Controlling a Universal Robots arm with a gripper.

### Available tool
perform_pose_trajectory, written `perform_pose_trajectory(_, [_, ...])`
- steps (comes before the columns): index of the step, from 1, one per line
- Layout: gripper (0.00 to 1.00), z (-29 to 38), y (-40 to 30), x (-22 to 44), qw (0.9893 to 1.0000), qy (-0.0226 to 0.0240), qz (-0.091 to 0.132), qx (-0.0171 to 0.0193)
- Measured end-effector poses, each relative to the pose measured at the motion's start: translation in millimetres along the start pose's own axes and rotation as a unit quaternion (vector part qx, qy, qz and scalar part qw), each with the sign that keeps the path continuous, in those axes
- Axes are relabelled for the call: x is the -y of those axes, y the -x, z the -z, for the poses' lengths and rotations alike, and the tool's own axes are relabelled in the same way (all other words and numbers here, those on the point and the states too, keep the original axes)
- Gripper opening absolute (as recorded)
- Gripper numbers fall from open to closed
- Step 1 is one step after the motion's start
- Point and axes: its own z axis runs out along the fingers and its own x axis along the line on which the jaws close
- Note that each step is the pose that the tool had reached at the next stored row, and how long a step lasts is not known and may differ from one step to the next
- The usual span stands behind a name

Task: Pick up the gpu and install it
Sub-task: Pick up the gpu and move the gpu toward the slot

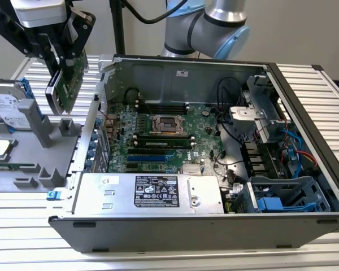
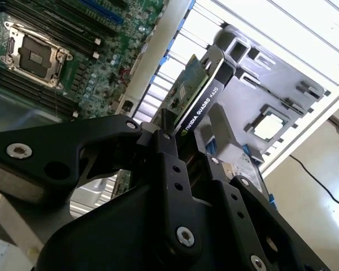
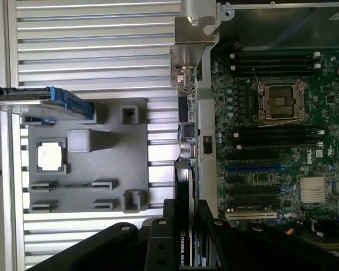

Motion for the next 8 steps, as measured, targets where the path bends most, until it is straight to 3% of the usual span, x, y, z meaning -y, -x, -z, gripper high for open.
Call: perform_pose_trajectory(8, [0.00, -0.1, 7.2, -0.5, 1.0000, 0.0000, 0.000, 0.0000])
